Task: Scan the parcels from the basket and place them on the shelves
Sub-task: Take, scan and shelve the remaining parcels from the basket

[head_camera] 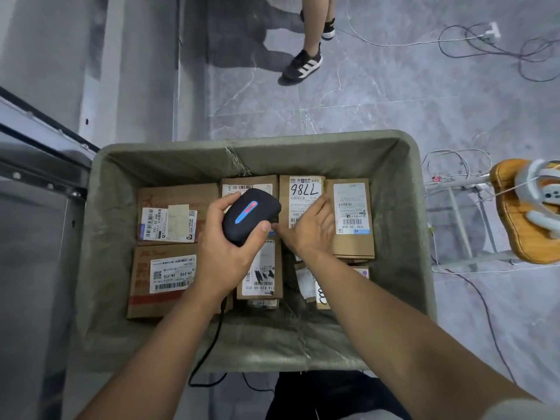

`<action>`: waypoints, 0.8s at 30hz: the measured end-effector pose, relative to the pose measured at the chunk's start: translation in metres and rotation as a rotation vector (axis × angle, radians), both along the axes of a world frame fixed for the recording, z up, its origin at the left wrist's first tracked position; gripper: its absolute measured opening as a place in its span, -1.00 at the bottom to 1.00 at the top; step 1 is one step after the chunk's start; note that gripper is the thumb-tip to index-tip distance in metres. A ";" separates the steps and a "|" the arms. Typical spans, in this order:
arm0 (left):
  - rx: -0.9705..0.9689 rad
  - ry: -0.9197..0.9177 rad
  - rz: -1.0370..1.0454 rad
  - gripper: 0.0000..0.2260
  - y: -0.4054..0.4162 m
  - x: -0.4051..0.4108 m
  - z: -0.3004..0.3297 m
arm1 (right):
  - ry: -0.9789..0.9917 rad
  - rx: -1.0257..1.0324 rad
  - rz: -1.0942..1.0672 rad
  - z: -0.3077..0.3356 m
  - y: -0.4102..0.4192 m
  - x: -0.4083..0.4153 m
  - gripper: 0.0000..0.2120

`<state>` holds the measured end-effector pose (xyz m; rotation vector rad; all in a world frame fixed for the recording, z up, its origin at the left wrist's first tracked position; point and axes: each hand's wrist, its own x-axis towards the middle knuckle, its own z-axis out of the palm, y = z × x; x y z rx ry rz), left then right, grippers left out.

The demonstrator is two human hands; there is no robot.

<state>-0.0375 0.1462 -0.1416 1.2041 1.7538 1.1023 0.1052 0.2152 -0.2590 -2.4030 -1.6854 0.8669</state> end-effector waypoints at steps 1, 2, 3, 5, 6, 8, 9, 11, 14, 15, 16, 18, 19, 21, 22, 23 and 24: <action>-0.001 0.000 0.000 -0.47 -0.001 0.000 0.000 | -0.005 -0.003 0.006 0.001 0.000 0.000 0.36; -0.001 0.000 0.001 -0.48 -0.001 0.000 0.000 | -0.008 -0.008 0.013 0.002 0.000 0.000 0.34; -0.001 -0.001 0.002 -0.48 -0.002 0.000 0.000 | -0.008 -0.013 0.018 0.002 0.001 0.001 0.33; 0.002 0.001 0.006 -0.49 -0.002 -0.001 0.002 | -0.005 -0.015 0.024 0.006 0.001 0.003 0.31; 0.006 0.002 0.008 -0.50 -0.002 -0.001 0.003 | -0.002 -0.016 0.024 0.009 0.001 0.004 0.31; 0.011 0.005 0.012 -0.49 -0.003 -0.002 0.007 | 0.018 -0.010 0.021 0.015 -0.002 0.007 0.31; 0.016 0.005 0.014 -0.48 -0.004 -0.002 0.010 | 0.035 0.001 0.019 0.018 -0.003 0.009 0.31; 0.026 -0.005 0.025 -0.45 -0.007 -0.003 0.016 | 0.067 0.036 0.026 0.026 -0.008 0.014 0.32; 0.036 -0.012 0.043 -0.45 -0.015 -0.008 0.023 | 0.101 0.059 0.065 0.038 -0.014 0.023 0.31; 0.039 -0.019 0.049 -0.46 -0.018 -0.011 0.025 | 0.105 0.064 0.076 0.045 -0.016 0.027 0.31; 0.043 -0.023 0.054 -0.47 -0.022 -0.013 0.027 | 0.106 0.070 0.087 0.051 -0.018 0.031 0.31; 0.064 -0.024 0.061 -0.48 -0.030 -0.015 0.034 | 0.122 0.085 0.127 0.065 -0.024 0.037 0.30; 0.072 -0.030 0.066 -0.47 -0.033 -0.016 0.037 | 0.134 0.096 0.151 0.072 -0.026 0.039 0.29; 0.090 -0.037 0.072 -0.43 -0.041 -0.016 0.043 | 0.139 0.119 0.199 0.087 -0.033 0.043 0.28; 0.099 -0.037 0.073 -0.41 -0.046 -0.016 0.047 | 0.138 0.133 0.219 0.094 -0.036 0.045 0.27; 0.111 -0.036 0.071 -0.38 -0.050 -0.015 0.051 | 0.142 0.146 0.237 0.101 -0.040 0.047 0.27; 0.121 -0.035 0.069 -0.37 -0.055 -0.015 0.056 | 0.151 0.156 0.256 0.107 -0.044 0.048 0.27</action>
